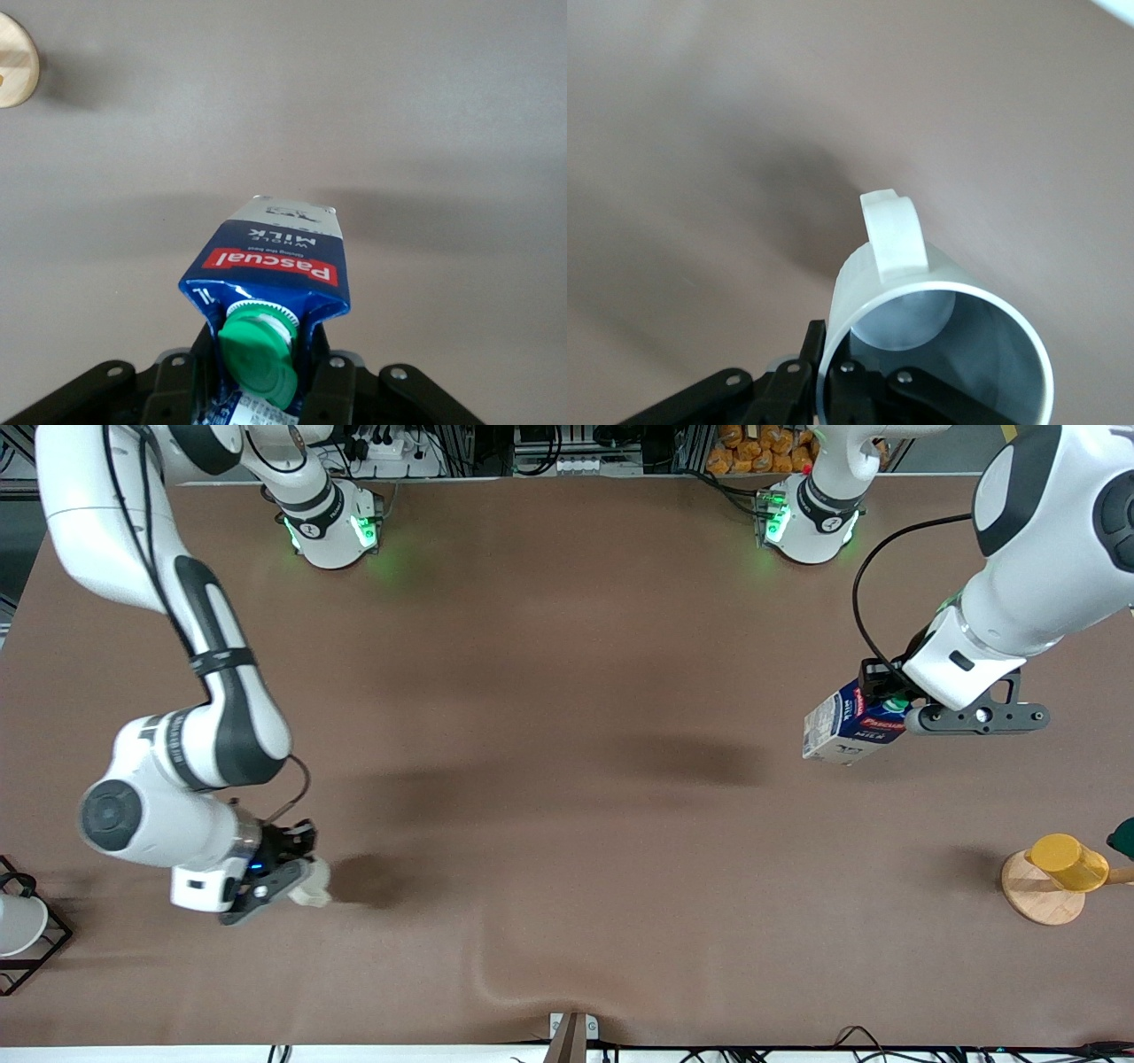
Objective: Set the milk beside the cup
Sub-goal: 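Carry the mug toward the table middle with the right gripper while the left lifts milk, then release the mug and withdraw the right gripper while the left gripper carries milk, then lower the milk carton beside the mug with the left gripper, then open the left gripper and draw it back from the carton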
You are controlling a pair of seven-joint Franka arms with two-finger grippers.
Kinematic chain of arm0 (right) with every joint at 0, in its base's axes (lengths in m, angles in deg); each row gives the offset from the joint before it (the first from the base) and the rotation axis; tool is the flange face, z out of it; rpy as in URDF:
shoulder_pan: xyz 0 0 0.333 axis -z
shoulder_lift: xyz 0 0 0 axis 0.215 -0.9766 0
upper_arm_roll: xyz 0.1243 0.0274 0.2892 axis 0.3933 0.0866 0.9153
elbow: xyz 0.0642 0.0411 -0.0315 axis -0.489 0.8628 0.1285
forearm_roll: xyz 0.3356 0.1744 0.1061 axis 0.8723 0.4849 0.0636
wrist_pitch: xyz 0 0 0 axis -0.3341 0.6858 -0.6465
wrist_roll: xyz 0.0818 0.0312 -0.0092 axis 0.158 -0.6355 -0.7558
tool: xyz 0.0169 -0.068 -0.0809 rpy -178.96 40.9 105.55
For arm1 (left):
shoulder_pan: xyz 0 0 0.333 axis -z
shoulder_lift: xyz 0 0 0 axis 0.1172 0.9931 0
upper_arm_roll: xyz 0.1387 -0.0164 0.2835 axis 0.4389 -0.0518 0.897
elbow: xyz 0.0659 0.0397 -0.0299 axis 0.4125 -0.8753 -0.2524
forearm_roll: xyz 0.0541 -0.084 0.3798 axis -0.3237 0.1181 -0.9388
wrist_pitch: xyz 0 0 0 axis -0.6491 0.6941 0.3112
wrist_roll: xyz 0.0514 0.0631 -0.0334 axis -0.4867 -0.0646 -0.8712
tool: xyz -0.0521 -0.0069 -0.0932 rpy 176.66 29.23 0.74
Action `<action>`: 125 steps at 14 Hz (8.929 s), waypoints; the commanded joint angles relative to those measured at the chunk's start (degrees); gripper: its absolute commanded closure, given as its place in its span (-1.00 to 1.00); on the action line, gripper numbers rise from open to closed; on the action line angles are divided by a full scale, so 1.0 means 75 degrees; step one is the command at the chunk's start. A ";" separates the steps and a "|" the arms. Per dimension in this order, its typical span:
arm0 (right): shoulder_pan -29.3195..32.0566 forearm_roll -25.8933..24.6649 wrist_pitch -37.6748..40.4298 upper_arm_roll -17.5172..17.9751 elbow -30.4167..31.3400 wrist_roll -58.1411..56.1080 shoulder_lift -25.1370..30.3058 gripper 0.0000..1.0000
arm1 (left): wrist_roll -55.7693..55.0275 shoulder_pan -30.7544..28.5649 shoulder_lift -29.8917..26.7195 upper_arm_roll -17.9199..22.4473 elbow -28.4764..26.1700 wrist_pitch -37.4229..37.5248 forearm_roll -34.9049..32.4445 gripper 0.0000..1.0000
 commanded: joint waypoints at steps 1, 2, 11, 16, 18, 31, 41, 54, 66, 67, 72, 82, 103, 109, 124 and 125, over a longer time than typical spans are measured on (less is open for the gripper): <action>-0.0840 0.0046 -0.0464 0.0070 -0.0021 -0.0072 -0.0116 1.00 | -0.0096 -0.0047 -0.0041 -0.0048 0.0163 0.0241 0.0122 0.52; -0.1354 0.0022 -0.0605 0.0070 -0.0021 -0.0025 -0.0198 1.00 | -0.0119 -0.0036 0.0006 -0.0048 0.0174 0.0229 0.0122 0.52; -0.3468 -0.0060 -0.1649 0.0011 -0.0114 0.0550 -0.0877 1.00 | -0.0272 0.0023 0.0135 -0.0107 0.0186 0.0170 0.0240 0.52; -0.3632 -0.0048 -0.1802 0.0011 -0.0114 0.0502 -0.1112 1.00 | -0.0412 0.0105 0.0124 -0.0118 0.0186 0.0170 0.0345 0.52; -0.3761 -0.0048 -0.2046 0.0011 -0.0114 0.0526 -0.1147 1.00 | -0.0506 0.0116 0.0077 -0.0142 0.0186 0.0182 0.0345 0.52; -0.3855 -0.0482 -0.2962 -0.0235 -0.0103 -0.0248 -0.1242 0.61 | -0.1268 0.0116 0.0065 -0.0786 0.0409 0.0323 0.0380 0.52; -0.3727 -0.0341 -0.2508 -0.0223 0.0014 0.0676 -0.0247 -1.00 | -0.3221 0.0642 0.0836 -0.1572 0.0700 0.0054 0.0474 0.51; 0.0149 -0.0318 0.1746 -0.0177 0.1304 0.0971 0.3469 -1.00 | -0.5461 0.2903 0.3333 -0.1152 0.1838 -0.2243 -0.0473 0.51; 0.0317 0.0292 0.4383 -0.1478 0.1233 0.3873 0.5167 -1.00 | -0.5664 0.4206 0.4330 -0.0259 0.2425 -0.2759 -0.0581 0.51; 0.0340 0.0292 0.4583 -0.1466 0.1233 0.4052 0.5204 -1.00 | -0.5628 0.4206 0.4342 -0.0248 0.2425 -0.2759 -0.0581 0.51; 0.0750 0.0315 0.4876 -0.1419 0.1210 0.4089 0.5497 -1.00 | -0.5311 0.4195 0.4389 -0.0236 0.2425 -0.2759 -0.0838 0.49; 0.0692 0.0303 0.4913 -0.1489 0.1140 0.4089 0.5485 -1.00 | -0.5288 0.4206 0.4611 -0.0247 0.2389 -0.2994 -0.0838 -0.99; 0.0692 0.0221 0.4936 -0.1512 0.0987 0.4065 0.5403 -1.00 | -0.4576 0.1431 0.1472 -0.0294 0.2296 -0.0371 -0.0721 -1.00; 0.0668 0.0221 0.4936 -0.1501 0.0987 0.4077 0.5403 -1.00 | -0.2654 0.0447 0.0945 -0.0271 0.2272 0.0579 -0.0827 -1.00; 0.0657 0.0268 0.4936 -0.1466 0.0976 0.3995 0.5391 -1.00 | -0.0181 -0.0669 -0.0380 0.0138 0.0820 0.0792 -0.0124 -1.00; 0.0645 0.0268 0.4936 -0.1466 0.0976 0.4018 0.5391 -1.00 | 0.0193 -0.0657 -0.0346 0.0267 0.0865 0.0710 -0.0112 -1.00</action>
